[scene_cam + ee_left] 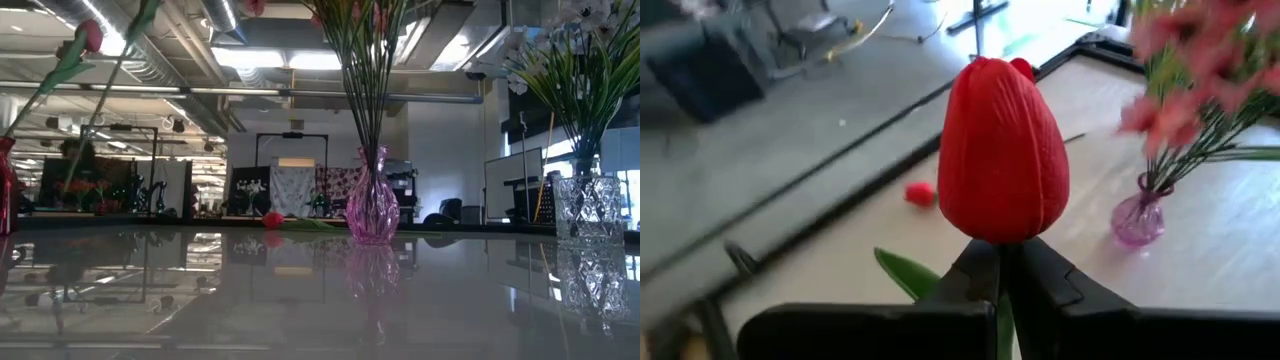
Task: Sort flowers into vase by color
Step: Put the bottom red flower into the red vase
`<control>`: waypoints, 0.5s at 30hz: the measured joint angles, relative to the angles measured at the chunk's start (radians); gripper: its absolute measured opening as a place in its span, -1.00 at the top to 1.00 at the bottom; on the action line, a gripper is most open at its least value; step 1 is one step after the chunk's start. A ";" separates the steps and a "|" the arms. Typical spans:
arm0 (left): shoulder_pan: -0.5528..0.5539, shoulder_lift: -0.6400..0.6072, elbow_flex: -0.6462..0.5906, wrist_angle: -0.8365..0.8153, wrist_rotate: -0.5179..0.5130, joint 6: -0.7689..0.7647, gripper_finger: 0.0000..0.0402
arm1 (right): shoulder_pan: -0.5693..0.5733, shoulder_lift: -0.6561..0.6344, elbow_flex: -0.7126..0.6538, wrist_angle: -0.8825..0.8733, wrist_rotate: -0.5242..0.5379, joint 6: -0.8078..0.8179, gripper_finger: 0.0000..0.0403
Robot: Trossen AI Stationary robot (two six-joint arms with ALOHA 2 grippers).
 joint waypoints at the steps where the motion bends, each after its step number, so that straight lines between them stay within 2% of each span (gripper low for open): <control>1: 0.001 -0.017 0.026 -0.003 0.000 0.060 0.97 | 0.000 0.000 0.000 0.000 0.013 0.017 -0.19; 6: -0.030 -0.109 0.150 0.001 0.007 0.275 0.97 | 0.000 0.000 0.000 0.015 0.097 0.125 -0.19; 9: -0.065 -0.168 0.206 0.001 0.021 0.390 0.97 | 0.000 0.000 0.000 0.017 0.113 0.228 -0.19; 15: -0.139 -0.293 0.243 -0.002 0.139 0.517 0.96 | 0.000 0.000 0.000 0.020 0.115 0.357 -0.19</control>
